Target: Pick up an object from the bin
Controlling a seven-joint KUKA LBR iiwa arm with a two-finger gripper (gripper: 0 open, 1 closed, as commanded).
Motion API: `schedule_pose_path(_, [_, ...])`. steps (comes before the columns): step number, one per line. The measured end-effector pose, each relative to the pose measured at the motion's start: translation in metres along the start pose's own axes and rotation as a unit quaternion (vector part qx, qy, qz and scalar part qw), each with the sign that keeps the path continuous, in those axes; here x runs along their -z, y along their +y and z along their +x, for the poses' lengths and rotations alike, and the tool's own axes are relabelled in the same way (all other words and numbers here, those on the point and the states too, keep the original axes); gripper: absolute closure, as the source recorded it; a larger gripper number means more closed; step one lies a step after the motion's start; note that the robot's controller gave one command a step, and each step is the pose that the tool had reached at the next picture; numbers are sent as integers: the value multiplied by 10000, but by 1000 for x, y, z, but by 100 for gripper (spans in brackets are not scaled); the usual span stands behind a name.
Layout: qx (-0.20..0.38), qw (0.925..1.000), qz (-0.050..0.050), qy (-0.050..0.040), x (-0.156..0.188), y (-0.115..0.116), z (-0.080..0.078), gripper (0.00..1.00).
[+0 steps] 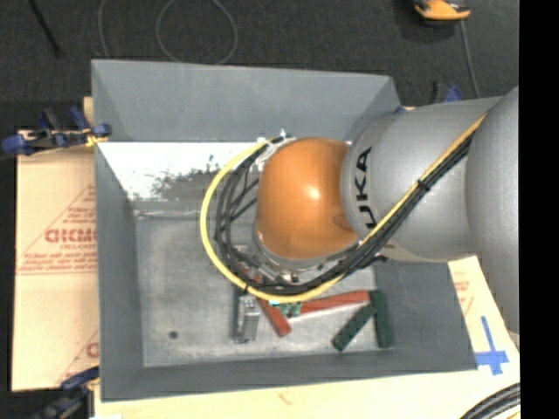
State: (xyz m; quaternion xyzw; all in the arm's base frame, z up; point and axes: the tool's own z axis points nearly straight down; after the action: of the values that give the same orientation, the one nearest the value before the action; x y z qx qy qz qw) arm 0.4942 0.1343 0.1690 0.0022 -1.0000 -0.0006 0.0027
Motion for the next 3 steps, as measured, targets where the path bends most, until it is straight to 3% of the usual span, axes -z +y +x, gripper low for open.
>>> schedule_pose_path(1, [323,9995,25,-12,-95,-115,-37,0])
schedule_pose_path(2, [326,9995,-13,-28,-98,-14,6,0])
schedule_pose_path(3, [270,9996,-9,-46,-96,-19,4,100])
